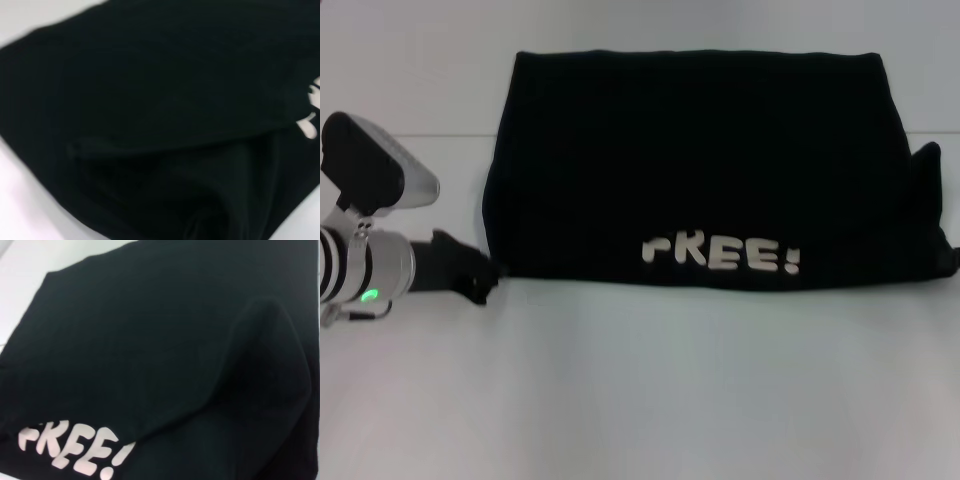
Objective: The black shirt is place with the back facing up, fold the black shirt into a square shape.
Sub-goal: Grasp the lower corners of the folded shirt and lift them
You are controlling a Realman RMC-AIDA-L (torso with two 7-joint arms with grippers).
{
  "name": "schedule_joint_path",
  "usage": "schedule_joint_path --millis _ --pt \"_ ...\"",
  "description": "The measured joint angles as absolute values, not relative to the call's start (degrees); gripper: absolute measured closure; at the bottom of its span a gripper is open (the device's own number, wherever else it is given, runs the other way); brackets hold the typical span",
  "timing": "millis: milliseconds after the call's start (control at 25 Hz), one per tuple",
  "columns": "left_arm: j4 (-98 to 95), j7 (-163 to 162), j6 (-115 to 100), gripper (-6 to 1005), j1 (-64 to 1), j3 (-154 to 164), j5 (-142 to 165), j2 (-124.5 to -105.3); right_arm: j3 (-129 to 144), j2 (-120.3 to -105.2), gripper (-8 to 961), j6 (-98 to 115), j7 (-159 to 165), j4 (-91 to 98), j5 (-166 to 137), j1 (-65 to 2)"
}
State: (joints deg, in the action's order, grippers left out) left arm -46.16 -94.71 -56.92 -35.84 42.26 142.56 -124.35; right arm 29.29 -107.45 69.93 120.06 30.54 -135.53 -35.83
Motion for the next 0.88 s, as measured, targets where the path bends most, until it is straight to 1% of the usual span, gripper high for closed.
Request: schedule_joint_path --millis 120,160,360,480,720,880 --pt "-49.1 -97.9 -65.3 984 -34.2 42.2 143.4 -124.38 28.2 -107.4 918 76.5 117.5 34.2 -135.5 -32.9" --pt "-50.3 -98.8 -68.0 984 -33.6 42.1 143.5 -124.38 28.2 -107.4 918 76.5 117.5 34.2 -135.5 -32.9" --pt "-55.4 -101.0 -81.4 984 -30.7 39.7 143.1 -124.5 27.9 -106.74 918 83.7 114.0 37.6 -135.6 -28.8" --pt "-56.5 -100.6 -88.5 985 -29.9 35.8 142.9 -124.47 27.1 -106.61 918 88.5 111.3 39.5 -135.8 -26.5" --pt "-56.7 -97.7 -101.2 984 -28.0 27.1 143.6 -123.69 24.5 -106.6 918 97.4 105.0 41.5 -135.9 -21.7" --pt "-56.8 -97.4 -105.2 984 -26.6 24.8 143.8 -123.33 22.6 -106.39 918 101.0 102.2 41.6 -136.0 -18.8"
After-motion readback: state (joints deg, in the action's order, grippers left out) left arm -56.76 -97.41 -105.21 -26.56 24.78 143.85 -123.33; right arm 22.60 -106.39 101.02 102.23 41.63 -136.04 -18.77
